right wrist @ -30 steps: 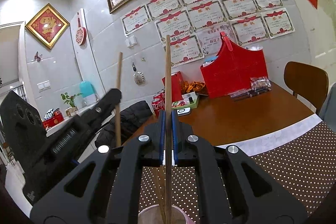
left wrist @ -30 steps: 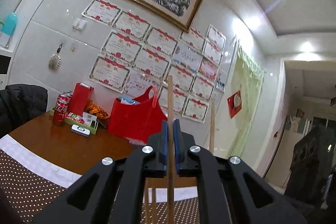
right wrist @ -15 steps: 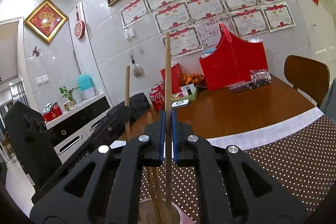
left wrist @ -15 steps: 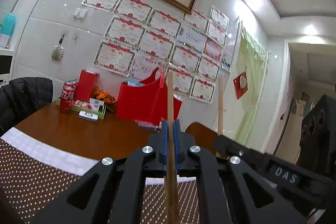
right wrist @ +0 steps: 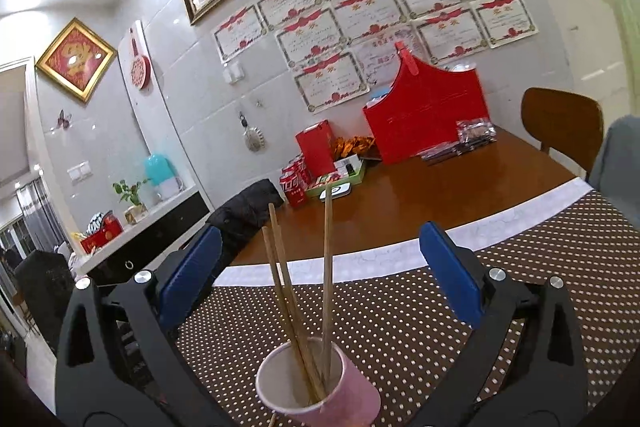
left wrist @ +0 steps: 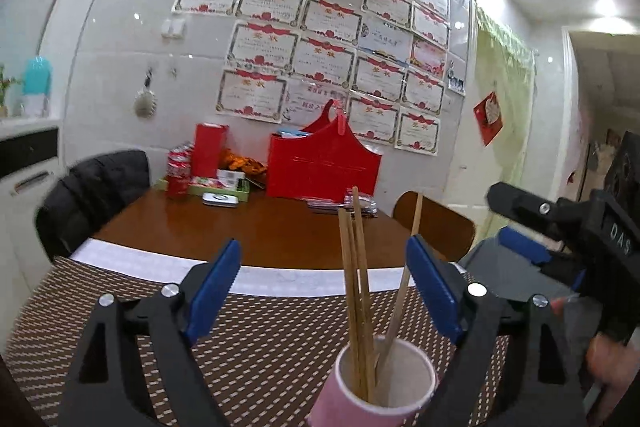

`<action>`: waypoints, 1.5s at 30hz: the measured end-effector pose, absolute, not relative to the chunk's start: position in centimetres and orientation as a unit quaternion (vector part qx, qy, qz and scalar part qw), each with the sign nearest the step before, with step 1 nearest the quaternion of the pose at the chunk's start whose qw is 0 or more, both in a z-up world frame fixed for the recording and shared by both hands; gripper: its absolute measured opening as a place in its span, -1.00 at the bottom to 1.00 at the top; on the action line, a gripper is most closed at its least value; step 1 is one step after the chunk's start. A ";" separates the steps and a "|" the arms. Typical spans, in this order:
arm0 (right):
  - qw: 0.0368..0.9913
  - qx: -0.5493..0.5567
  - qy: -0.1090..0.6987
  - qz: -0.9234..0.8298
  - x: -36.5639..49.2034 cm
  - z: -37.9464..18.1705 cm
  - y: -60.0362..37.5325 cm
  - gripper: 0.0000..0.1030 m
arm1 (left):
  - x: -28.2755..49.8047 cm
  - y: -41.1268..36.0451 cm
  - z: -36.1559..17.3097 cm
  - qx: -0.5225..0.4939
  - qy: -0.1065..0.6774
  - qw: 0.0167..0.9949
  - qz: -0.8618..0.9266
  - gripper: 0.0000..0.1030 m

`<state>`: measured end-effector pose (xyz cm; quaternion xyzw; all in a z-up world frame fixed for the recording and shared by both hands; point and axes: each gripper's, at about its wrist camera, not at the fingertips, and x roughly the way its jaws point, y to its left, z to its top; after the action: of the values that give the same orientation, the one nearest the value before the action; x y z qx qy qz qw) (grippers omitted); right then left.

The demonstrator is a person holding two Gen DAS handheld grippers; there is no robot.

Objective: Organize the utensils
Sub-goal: 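Open both tools to release the chopsticks into the pink cup, then move both tools back down to the remaining chopsticks on the tablecloth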

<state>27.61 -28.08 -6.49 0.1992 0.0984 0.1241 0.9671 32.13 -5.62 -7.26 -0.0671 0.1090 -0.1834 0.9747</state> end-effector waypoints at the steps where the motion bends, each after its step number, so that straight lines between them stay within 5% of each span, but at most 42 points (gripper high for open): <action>1: 0.968 0.198 0.099 0.120 27.1 -6.3 -28.2 0.89 | 31.3 -5.3 -6.9 -0.061 0.114 0.976 -0.175 0.64; 14: 0.960 0.171 0.184 0.125 19.9 -8.3 -27.7 0.89 | 23.4 -3.1 -7.0 0.000 0.199 0.973 -0.119 0.66; 23: 0.936 0.130 0.298 0.135 19.4 -12.9 -25.9 0.89 | 21.0 -3.0 -10.8 0.016 0.279 0.953 -0.117 0.66; 45: 0.889 0.037 0.433 0.142 22.3 -19.4 -24.6 0.89 | 21.5 -4.4 -21.1 0.075 0.448 0.884 -0.111 0.66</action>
<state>22.31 -24.65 -19.41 0.0365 0.4327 0.1421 0.8895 21.46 -4.38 -21.12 0.0751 0.4484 -0.1113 0.8837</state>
